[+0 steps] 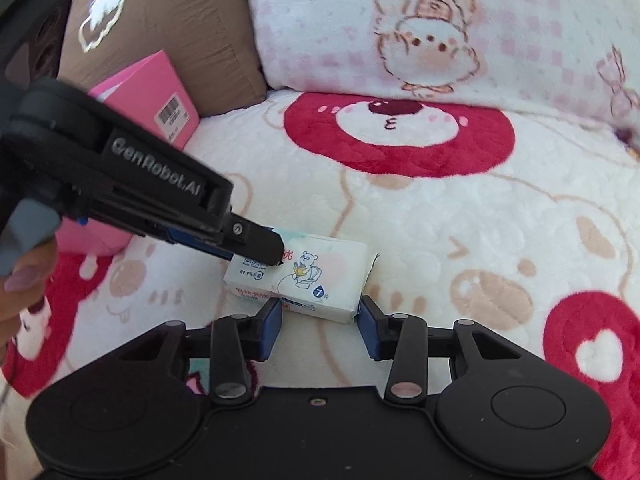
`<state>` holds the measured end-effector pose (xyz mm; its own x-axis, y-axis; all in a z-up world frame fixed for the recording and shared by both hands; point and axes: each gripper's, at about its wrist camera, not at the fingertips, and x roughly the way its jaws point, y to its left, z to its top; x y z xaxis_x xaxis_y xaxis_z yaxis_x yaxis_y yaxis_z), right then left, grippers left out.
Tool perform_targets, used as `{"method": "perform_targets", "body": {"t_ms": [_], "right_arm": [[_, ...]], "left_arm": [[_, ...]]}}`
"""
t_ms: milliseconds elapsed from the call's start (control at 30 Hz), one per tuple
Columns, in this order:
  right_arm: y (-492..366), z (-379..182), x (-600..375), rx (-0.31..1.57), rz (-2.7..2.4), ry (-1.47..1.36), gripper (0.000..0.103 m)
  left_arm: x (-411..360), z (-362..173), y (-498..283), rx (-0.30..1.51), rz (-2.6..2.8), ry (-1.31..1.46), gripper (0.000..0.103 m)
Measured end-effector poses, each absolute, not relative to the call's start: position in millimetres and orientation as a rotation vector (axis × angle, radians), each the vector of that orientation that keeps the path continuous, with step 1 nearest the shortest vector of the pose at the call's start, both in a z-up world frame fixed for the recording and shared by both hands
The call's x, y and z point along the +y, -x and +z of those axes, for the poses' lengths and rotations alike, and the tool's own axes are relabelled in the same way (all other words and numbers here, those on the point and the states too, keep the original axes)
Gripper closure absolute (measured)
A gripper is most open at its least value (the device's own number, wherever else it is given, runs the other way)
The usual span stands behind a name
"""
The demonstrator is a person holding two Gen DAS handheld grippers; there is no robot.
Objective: Organize objects
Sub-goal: 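Lift the white wipes packet with the left gripper toward the pink box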
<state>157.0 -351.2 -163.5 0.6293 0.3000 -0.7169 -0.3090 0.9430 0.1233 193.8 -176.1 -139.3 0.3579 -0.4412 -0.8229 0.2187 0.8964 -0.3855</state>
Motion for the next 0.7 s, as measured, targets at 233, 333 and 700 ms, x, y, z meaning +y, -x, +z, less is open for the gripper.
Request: {"method": "perform_targets", "body": {"t_ms": [233, 333, 700], "right_arm": [[-151.8, -149.7, -343.9, 0.849, 0.325, -0.024, 0.053], [-145.2, -144.1, -340.3, 0.854, 0.339, -0.021, 0.053], [-123.2, -122.9, -323.2, 0.858, 0.407, -0.014, 0.042]], "left_arm": [[-178.7, -129.7, -175.8, 1.080, -0.410, 0.162, 0.076], [-170.7, -124.4, -170.2, 1.091, -0.414, 0.171, 0.076], [-147.1, -102.6, -134.4, 1.106, -0.438, 0.155, 0.076]]}}
